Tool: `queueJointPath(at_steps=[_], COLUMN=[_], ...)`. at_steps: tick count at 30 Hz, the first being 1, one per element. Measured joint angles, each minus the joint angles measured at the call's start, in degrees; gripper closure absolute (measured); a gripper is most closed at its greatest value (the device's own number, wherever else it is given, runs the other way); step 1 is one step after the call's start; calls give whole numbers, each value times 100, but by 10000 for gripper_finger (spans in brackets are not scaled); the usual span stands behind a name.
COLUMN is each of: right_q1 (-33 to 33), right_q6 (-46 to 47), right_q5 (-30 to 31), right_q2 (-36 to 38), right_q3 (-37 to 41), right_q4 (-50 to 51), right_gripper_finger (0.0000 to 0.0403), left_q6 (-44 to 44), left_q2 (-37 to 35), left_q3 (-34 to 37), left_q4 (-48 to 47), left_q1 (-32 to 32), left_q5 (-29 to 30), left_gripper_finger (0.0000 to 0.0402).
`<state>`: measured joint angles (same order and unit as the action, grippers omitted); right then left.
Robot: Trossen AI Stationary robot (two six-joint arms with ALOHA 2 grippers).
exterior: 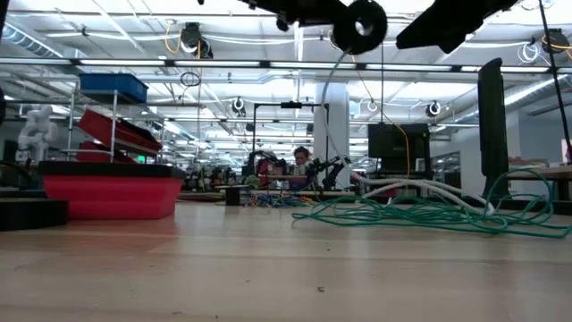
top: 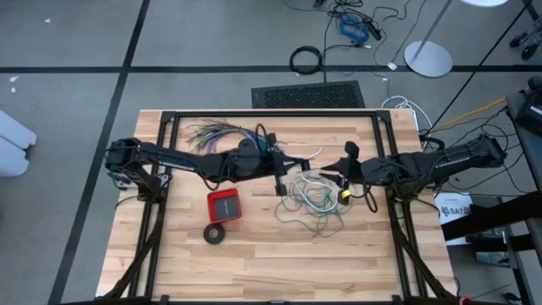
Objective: Coil cords
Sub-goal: Coil the white wire onto the spool
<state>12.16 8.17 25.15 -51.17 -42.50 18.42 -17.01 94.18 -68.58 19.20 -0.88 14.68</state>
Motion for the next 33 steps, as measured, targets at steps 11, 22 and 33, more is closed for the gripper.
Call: queueJointPath(at_steps=[11, 22, 33], right_q1=[-4, -129, -168], right_q6=[401, -291, -437], right_q5=[-496, -175, 935], right_q2=[-891, -1928, -2026], right_q3=[24, 33, 33], right_q4=[-902, -1846, -1956], right_gripper_finger=[334, 337, 350], left_q6=[-29, -222, -149], left_q2=[-377, -395, -412], left_q3=[-4, -4, -7], left_q4=[632, 577, 769], left_q1=[46, 13, -44], left_q5=[-70, 666, 986], left_gripper_finger=[401, 401, 402])
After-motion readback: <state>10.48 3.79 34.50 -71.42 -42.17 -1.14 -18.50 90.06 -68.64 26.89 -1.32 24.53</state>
